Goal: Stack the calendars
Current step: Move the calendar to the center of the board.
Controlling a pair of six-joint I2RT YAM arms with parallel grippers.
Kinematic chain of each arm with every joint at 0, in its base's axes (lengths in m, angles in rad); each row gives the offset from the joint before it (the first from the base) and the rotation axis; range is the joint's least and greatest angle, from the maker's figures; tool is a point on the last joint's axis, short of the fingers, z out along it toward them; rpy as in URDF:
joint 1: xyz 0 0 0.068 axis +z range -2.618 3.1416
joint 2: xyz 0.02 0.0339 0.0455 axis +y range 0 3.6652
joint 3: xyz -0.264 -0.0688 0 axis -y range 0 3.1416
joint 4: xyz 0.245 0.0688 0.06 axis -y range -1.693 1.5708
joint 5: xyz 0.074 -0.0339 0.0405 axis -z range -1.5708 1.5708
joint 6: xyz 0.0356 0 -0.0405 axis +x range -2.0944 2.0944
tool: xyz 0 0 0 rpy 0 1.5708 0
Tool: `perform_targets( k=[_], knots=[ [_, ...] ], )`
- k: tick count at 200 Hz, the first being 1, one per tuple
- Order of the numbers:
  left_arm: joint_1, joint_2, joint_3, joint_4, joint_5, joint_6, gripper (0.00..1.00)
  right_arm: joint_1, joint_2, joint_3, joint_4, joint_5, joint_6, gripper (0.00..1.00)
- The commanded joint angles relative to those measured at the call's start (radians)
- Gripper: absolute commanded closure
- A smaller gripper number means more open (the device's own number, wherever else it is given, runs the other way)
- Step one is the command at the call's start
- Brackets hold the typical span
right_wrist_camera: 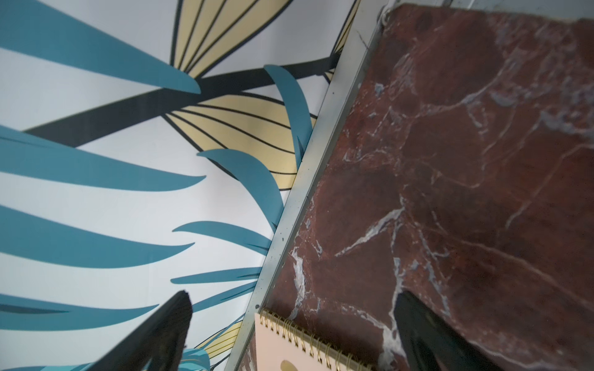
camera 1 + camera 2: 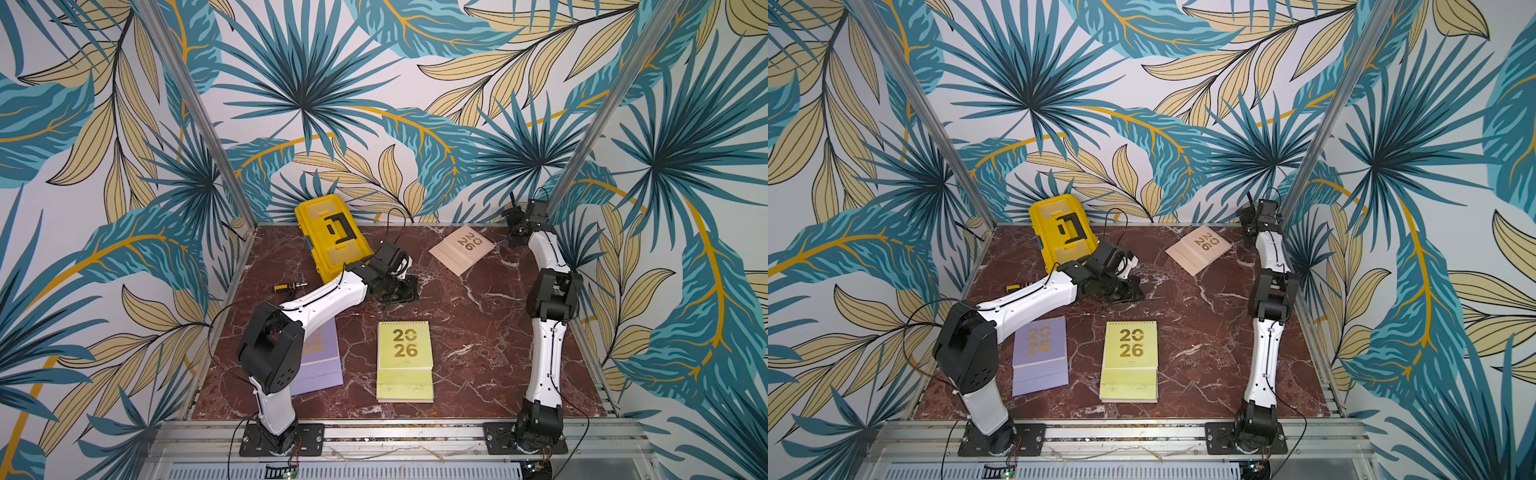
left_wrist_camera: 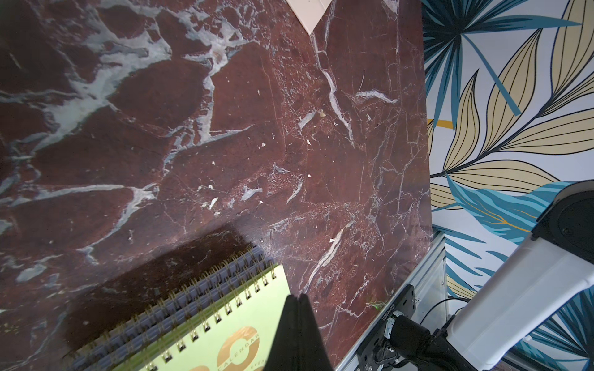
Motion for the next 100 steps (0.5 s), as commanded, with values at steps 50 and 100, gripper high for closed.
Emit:
perform_targets(
  k=[50,100],
  knots=[
    [0.004,-0.012,0.013,0.005,0.001,0.003,1.00,0.007,0.064,-0.017,-0.069,-0.193,0.077,0.00],
    [0.003,-0.021,0.006,0.005,0.000,0.004,1.00,0.007,0.071,-0.061,-0.046,-0.283,0.101,0.00]
  ],
)
